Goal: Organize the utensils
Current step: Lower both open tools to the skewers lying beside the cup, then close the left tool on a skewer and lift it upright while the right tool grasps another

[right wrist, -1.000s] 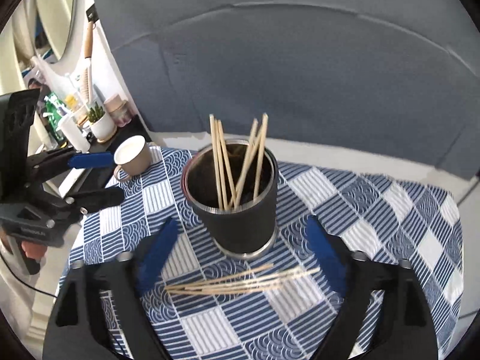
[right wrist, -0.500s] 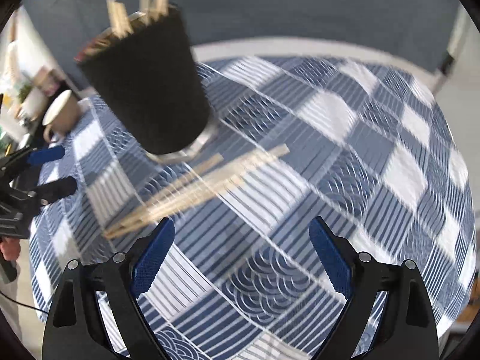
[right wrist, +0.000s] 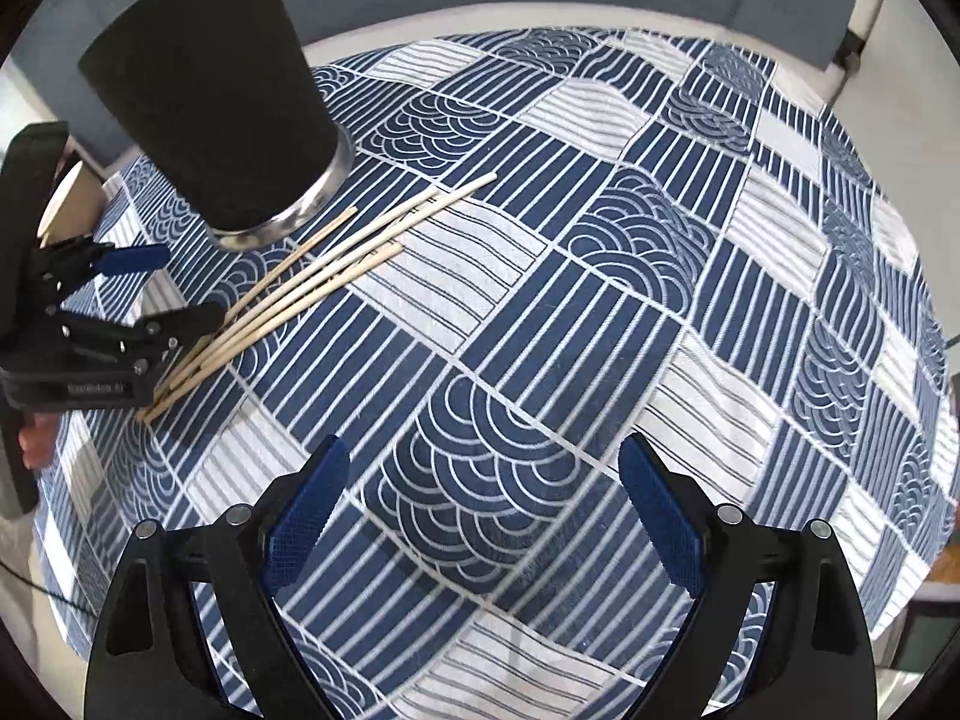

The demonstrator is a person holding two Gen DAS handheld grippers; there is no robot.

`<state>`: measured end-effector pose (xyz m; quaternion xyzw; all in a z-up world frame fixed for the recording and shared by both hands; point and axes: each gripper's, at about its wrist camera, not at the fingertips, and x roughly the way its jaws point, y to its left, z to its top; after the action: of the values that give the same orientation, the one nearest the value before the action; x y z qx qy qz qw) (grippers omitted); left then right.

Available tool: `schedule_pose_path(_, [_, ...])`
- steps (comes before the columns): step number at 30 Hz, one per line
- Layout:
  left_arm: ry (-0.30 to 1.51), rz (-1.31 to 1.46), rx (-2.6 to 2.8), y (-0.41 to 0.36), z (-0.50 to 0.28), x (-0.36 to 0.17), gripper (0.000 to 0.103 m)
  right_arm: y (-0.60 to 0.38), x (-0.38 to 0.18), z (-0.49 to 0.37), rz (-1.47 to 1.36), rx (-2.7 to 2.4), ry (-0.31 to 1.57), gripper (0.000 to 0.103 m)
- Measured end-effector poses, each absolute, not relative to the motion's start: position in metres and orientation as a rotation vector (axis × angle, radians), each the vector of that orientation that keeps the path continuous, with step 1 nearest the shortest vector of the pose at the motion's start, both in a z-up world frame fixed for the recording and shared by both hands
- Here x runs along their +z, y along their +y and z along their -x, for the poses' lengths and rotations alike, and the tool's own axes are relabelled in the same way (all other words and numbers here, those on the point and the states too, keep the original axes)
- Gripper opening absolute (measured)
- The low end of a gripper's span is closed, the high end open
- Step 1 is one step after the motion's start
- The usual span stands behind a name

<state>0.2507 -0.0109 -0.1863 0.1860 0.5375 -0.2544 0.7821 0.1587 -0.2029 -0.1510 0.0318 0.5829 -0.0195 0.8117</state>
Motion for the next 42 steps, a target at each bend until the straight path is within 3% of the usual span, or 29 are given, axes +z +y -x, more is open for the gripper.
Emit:
schedule_pose_path(4, [1.165, -0.445, -0.53, -0.018, -0.251, -0.19, 0.084, -0.199, -0.156, -0.18, -0.118, -0.044, 1.254, 0.087])
schedule_pose_path(8, [1.208, -0.398, -0.557, -0.017, -0.256, -0.189, 0.068, -0.197, -0.161, -0.203, -0.153, -0.085, 1.285, 0.087])
schedule_pose_path(12, [1.219, -0.382, -0.54, -0.006, -0.254, -0.185, 0.033, -0.195, -0.164, -0.22, -0.23, -0.129, 1.3, 0.085])
schedule_pose_path(14, [1.226, -0.391, -0.56, -0.005, -0.248, -0.184, 0.01, -0.194, -0.168, -0.228, -0.297, -0.124, 1.325, 0.082])
schedule_pose_path(15, [1.227, -0.394, -0.561, -0.005, -0.246, -0.184, 0.01, -0.193, -0.17, -0.231, -0.308, -0.125, 1.332, 0.078])
schedule_pose_path(29, [1.258, -0.287, -0.481, 0.058, -0.213, -0.184, 0.009, -0.158, -0.182, -0.258, -0.329, -0.36, 1.43, 0.079])
schedule_pose_path(35, [1.289, -0.159, -0.413, 0.087, -0.199, -0.185, 0.008, -0.151, -0.184, -0.255, -0.359, -0.442, 1.441, 0.073])
schedule_pose_path(38, [1.3, -0.118, -0.369, 0.097, -0.19, -0.184, 0.008, -0.145, -0.181, -0.251, -0.366, -0.455, 1.427, 0.061])
schedule_pose_path(40, [1.302, -0.098, -0.339, 0.099, -0.183, -0.183, 0.008, -0.145, -0.176, -0.25, -0.357, -0.441, 1.428, 0.03])
schedule_pose_path(42, [1.303, -0.065, -0.309, 0.107, -0.176, -0.182, 0.008, -0.148, -0.174, -0.251, -0.346, -0.424, 1.436, 0.011])
